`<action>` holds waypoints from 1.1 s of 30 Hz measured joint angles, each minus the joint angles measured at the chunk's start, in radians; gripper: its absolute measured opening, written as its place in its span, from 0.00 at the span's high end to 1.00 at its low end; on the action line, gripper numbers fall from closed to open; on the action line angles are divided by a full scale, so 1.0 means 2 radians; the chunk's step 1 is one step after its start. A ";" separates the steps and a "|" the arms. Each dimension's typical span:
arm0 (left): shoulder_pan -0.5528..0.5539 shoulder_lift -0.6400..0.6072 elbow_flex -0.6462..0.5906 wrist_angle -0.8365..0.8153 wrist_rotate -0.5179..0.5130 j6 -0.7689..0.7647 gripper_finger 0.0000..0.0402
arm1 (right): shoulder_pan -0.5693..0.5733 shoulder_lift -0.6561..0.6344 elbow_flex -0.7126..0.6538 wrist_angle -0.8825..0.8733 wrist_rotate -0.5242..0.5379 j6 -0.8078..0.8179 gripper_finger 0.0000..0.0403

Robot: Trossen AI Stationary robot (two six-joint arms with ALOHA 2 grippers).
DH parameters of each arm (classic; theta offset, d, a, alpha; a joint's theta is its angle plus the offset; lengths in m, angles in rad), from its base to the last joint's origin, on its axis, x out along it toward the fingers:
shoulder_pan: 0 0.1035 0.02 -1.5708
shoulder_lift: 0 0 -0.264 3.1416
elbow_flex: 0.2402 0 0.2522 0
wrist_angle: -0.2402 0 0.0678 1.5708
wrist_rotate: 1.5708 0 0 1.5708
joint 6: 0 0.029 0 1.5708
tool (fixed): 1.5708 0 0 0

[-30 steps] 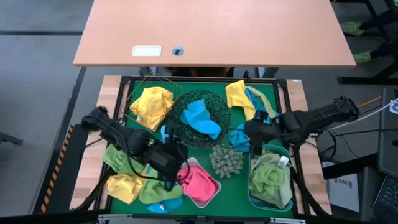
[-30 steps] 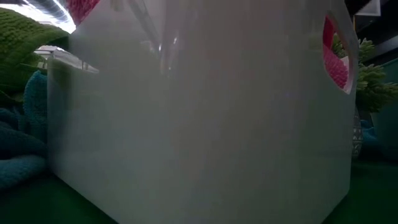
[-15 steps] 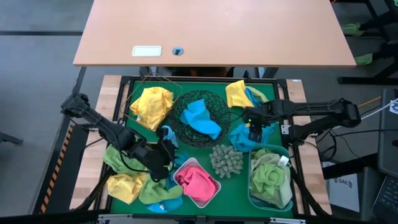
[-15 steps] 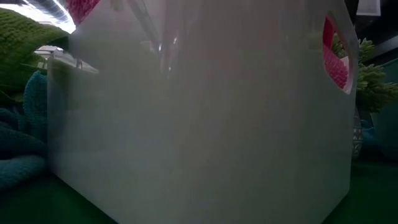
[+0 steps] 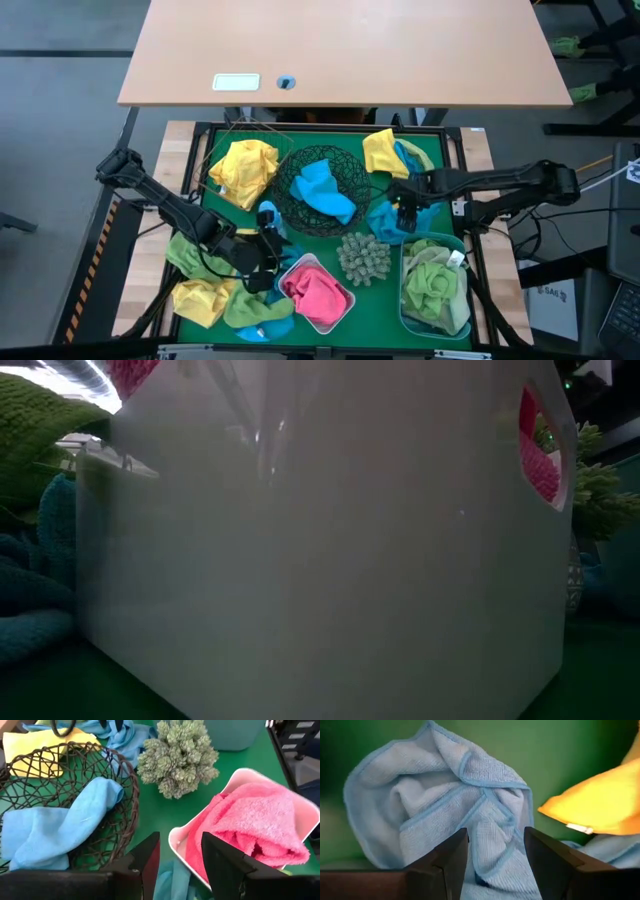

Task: Sort microfiber towel by color & place in baskets
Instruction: Put the blue microfiber cloth into the circular wire basket

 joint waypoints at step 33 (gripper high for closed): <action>0.000 0.000 0.000 0.022 0.000 0.000 0.66 | 0.000 0.000 -0.009 0.028 -0.020 0.030 0.52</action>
